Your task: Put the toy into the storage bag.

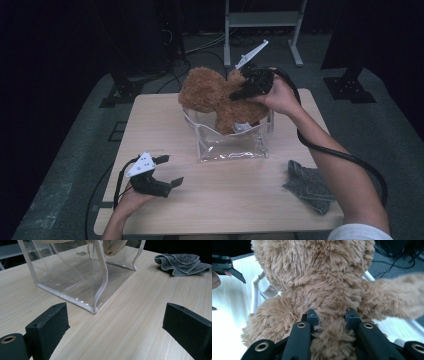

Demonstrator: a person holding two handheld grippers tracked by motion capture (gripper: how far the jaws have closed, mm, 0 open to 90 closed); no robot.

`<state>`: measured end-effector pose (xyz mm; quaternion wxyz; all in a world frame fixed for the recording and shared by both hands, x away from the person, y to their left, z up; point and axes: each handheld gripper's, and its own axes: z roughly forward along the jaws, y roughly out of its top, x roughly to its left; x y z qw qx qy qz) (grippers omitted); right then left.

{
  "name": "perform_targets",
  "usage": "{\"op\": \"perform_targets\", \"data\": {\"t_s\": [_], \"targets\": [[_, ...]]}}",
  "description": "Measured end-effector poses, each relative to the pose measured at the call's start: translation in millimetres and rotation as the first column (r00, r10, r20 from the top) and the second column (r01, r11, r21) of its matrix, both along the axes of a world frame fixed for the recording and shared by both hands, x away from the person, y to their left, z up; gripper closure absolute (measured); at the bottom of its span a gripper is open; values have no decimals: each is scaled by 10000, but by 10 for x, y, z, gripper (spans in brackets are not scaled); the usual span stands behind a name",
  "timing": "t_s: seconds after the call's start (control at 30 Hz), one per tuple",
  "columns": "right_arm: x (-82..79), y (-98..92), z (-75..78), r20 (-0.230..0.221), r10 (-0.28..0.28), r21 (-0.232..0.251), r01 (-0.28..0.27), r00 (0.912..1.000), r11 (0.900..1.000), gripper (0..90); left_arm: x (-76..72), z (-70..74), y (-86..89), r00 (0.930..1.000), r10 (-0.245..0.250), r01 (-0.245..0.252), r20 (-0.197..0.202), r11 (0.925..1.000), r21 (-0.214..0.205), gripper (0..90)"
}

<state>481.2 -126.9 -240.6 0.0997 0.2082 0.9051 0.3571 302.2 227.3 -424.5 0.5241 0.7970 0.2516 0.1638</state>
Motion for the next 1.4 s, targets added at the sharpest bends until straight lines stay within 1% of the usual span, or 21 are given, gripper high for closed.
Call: {"op": "perform_targets", "data": {"t_s": [0.13,0.23,0.27,0.3,0.37,0.4,0.43,0.57,0.67,0.73,0.83,0.87,0.9,1.07,1.17,1.2,1.23,1.33,1.4], "targets": [[29,-32,-110,-414,-116,-22,115,9991,9999,724,2,-4,-7,10000,8,-8,-25,10000,10,52],[16,-3,-182,-430,-66,-244,55,9991,9997,723,2,-4,-12,10000,-4,4,-17,10000,11,53],[16,-3,-182,-430,-66,-244,55,9991,9997,723,2,-4,-12,10000,-4,4,-17,10000,11,53],[-16,19,-202,-219,10,-334,-18,9998,9994,724,2,-3,-8,10000,0,0,-22,10000,20,53],[-42,18,-198,-69,124,-226,-125,9999,9997,723,1,-4,-4,10000,22,-22,-46,10000,4,53],[-70,19,-190,121,172,-237,-169,9998,9996,723,1,-4,-1,10000,23,-23,-51,10000,-18,53],[-96,22,-182,211,204,-222,-200,9996,9996,723,3,-6,0,10000,35,-35,-57,10000,-47,52],[-145,17,-149,456,394,-237,-383,9982,9990,719,5,-5,-6,10000,2,-2,-36,10000,6,53],[-164,9,-125,480,403,-163,-395,9980,9991,718,5,-2,-7,10000,-7,7,-24,10000,15,53],[-156,2,-136,410,431,-169,-424,9982,9990,717,4,-6,-11,10000,11,-12,-59,10000,-23,53],[-127,-12,-199,144,363,-213,-360,9992,9991,716,4,-5,-10,10000,-10,10,-46,10000,8,53],[-127,-12,-199,144,363,-213,-360,9992,9991,716,4,-5,-10,10000,-10,10,-46,10000,8,53],[-98,-26,-253,-13,265,-268,-266,9996,9993,716,6,-4,-8,10000,-7,7,-49,10000,17,53],[-33,-66,-378,-260,92,-474,-104,9996,9988,713,9,-10,-9,10000,-21,22,-65,10000,18,53],[3,-91,-462,-517,-36,-665,2,9987,9978,712,6,-11,-13,10000,-30,30,-93,10000,6,53],[3,-91,-462,-517,-36,-665,2,9987,9978,712,6,-11,-13,10000,-30,30,-93,10000,6,53],[17,-100,-510,-669,-109,-830,53,9977,9965,708,6,-11,-12,9999,-31,31,-110,10000,16,52],[25,-104,-544,-825,-59,-793,-6,9966,9969,692,5,-11,-11,9999,-26,26,-114,10000,18,53],[20,-102,-538,-836,-54,-788,-12,9965,9969,654,6,-11,-13,9999,-29,29,-114,10000,23,53]]}}
